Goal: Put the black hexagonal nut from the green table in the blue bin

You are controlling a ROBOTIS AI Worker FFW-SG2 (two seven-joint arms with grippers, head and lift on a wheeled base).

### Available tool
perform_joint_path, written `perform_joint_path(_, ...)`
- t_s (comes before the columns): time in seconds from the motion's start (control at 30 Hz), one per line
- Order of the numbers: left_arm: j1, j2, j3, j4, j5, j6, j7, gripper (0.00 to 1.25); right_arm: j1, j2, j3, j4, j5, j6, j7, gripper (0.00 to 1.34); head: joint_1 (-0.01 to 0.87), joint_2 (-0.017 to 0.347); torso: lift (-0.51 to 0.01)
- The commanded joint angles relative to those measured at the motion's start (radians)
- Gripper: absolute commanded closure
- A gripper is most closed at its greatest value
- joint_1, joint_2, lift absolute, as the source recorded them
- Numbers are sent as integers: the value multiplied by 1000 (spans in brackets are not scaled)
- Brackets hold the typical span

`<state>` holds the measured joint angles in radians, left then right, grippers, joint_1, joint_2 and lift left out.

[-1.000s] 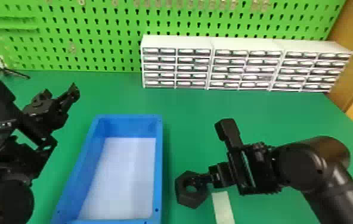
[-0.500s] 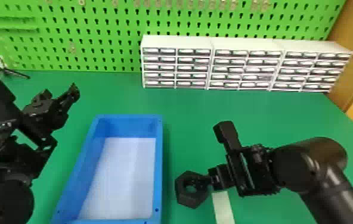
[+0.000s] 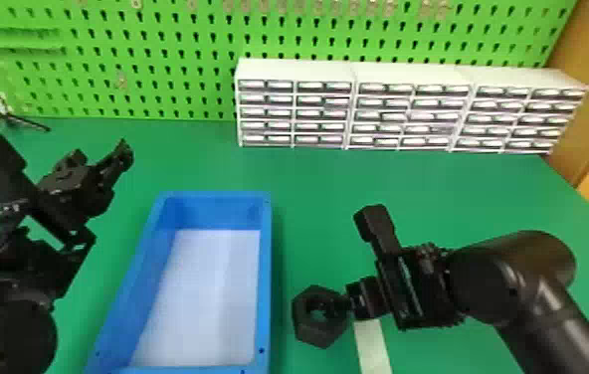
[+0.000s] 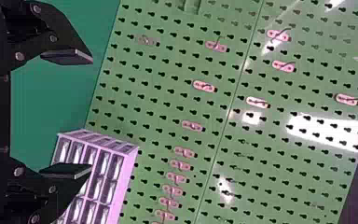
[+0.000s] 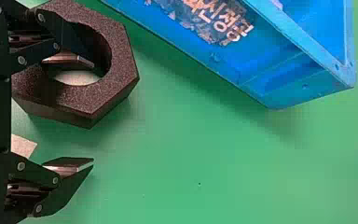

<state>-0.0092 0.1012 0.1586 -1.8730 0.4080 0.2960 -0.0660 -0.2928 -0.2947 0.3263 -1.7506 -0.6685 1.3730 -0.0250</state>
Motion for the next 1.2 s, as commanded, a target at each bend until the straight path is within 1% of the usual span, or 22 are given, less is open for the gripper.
perform_joint_path(0.0, 0, 0, -1, 0, 0, 0, 0, 432, 1, -1, 4, 5, 6, 0, 4, 524, 692, 8, -97)
perform_joint_path(0.2, 0, 0, -2, 2, 0, 0, 0, 432, 1, -3, 5, 9, 20, 0, 11, 524, 692, 8, -97)
perform_joint_path(0.57, 2, 0, -2, 2, 0, 0, 0, 433, 3, -3, 16, 16, 69, 1, 50, 524, 692, 8, -97)
perform_joint_path(0.93, 2, 0, -2, 2, 0, 0, 0, 432, 3, -3, 19, 16, 76, 0, 57, 535, 692, 8, -97)
perform_joint_path(1.07, 2, 0, -2, 3, 0, 0, 0, 432, 3, -3, 20, 16, 81, 1, 57, 601, 692, 8, -97)
perform_joint_path(1.17, 2, 0, -2, 3, 0, 0, 0, 432, 3, -3, 23, 16, 89, 0, 57, 754, 692, 8, -97)
